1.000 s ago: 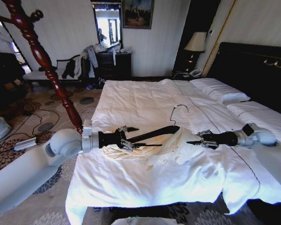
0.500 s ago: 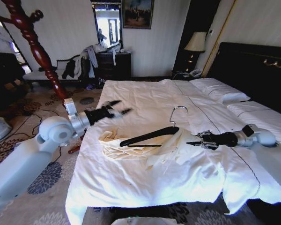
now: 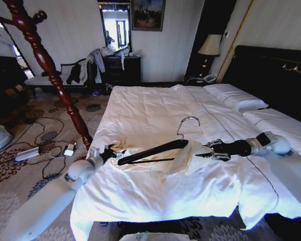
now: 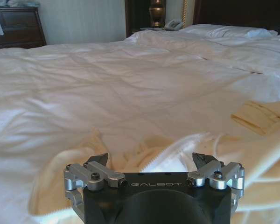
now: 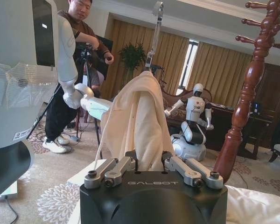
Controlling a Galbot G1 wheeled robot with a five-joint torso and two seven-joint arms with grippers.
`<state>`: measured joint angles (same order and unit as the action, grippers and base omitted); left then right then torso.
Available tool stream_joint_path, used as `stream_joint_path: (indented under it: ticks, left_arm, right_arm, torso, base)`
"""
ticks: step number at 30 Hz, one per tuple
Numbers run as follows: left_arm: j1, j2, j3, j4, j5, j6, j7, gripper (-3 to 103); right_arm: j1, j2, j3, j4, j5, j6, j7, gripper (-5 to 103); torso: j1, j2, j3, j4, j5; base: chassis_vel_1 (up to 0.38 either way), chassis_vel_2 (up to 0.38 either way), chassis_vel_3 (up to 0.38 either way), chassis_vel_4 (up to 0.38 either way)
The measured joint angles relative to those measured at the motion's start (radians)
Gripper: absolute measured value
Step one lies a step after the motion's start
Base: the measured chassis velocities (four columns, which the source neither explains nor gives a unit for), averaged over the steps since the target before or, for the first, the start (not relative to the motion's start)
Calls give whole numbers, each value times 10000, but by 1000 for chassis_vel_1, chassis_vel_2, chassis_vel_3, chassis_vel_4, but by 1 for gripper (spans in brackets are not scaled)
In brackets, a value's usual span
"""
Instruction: Pick up the clothes from the bed and hang them on the clothes hanger.
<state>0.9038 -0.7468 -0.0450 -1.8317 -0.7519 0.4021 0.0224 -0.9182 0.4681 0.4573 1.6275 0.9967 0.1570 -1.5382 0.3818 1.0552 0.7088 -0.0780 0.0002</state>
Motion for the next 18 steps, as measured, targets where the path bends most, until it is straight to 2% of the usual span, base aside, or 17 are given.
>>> stream_joint_path:
  ticks: [4, 7, 8, 10, 12, 15, 18]
  left_arm:
    - [-473, -140, 381, 469, 120, 0, 178, 102]
    - [-816, -266, 843, 914, 750, -59, 687, 98]
    - [-816, -266, 843, 914, 750, -59, 687, 98]
    - [-1005, -381, 1160, 1193, 1667, -157, 1165, 98]
    - [-1037, -413, 1207, 1247, 1841, -185, 1239, 97]
    - [-1269, -582, 1528, 1584, 2691, -409, 1765, 82]
    - [-1350, -634, 1640, 1719, 3009, -554, 1956, 76]
  right_arm:
    - [5, 72, -49, -12, -8, 4, 0, 20]
    - [-7, 81, -53, 42, -1, 7, 0, 20]
    - [-7, 81, -53, 42, -1, 7, 0, 20]
    - [-14, 53, -52, 101, 12, 14, 1, 20]
    - [-15, 52, -52, 113, 14, 17, 0, 20]
    - [-40, 61, -43, 200, 37, 23, 0, 20]
    - [-54, 68, -27, 236, 42, 33, 0, 20]
  torso:
    - [1, 0, 1, -2, 0]
    - [0, 0, 0, 1, 0]
    - [0, 0, 0, 1, 0]
    - [0, 0, 1, 2, -2]
    - [0, 0, 1, 2, -2]
    - [1, 0, 1, 1, -2]
    - [0, 0, 1, 1, -3]
  base:
    - [0, 0, 0, 0]
    - [0, 0, 0, 0]
    - [0, 0, 0, 0]
    - [0, 0, 0, 0]
    - [0, 0, 0, 0]
    - [0, 0, 0, 0]
    - [0, 0, 0, 0]
